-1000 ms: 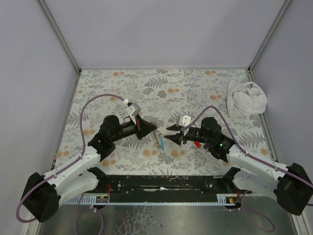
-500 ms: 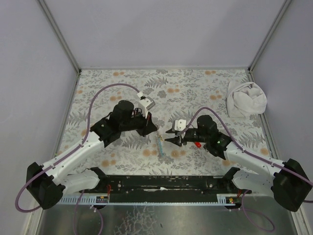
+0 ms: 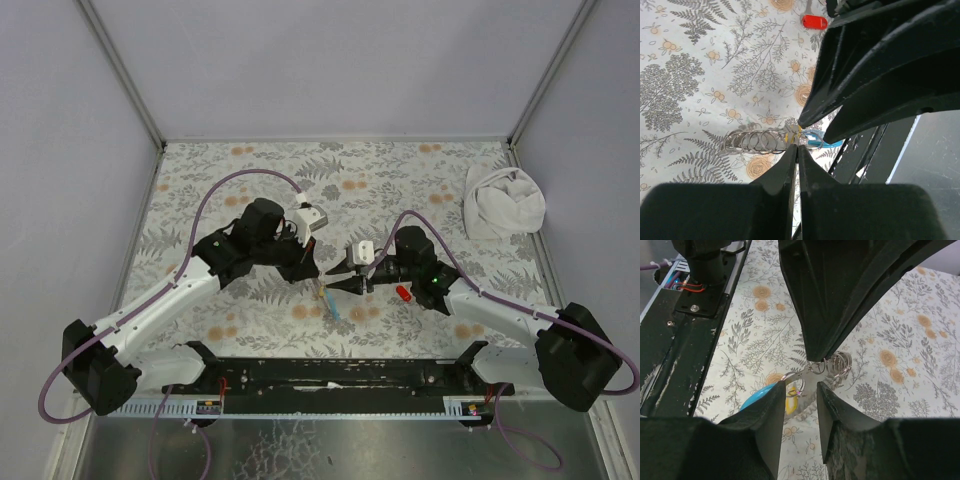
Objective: Put the keys on the keyring
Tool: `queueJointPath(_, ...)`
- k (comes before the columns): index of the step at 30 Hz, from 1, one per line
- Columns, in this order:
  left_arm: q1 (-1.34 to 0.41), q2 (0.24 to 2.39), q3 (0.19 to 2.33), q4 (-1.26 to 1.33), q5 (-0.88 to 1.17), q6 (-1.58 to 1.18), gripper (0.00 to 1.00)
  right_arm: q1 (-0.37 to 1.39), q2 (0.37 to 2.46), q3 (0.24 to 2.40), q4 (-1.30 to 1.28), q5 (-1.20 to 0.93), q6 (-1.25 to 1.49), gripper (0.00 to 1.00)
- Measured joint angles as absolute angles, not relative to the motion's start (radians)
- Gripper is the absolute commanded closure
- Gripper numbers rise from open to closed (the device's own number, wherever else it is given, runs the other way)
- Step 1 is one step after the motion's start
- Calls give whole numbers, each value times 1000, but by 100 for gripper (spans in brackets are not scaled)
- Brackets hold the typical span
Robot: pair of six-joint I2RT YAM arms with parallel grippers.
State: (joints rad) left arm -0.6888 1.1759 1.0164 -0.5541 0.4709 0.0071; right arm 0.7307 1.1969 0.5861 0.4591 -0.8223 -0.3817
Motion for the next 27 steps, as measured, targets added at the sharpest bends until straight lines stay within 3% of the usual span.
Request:
queueJointPath(13, -693, 1187, 1019, -598, 533, 67, 100, 723, 1263, 636, 499, -936, -368, 63)
queueJointPath(27, -695, 1187, 1019, -614, 548, 85, 100, 719, 1326, 681, 486, -995, -368, 70)
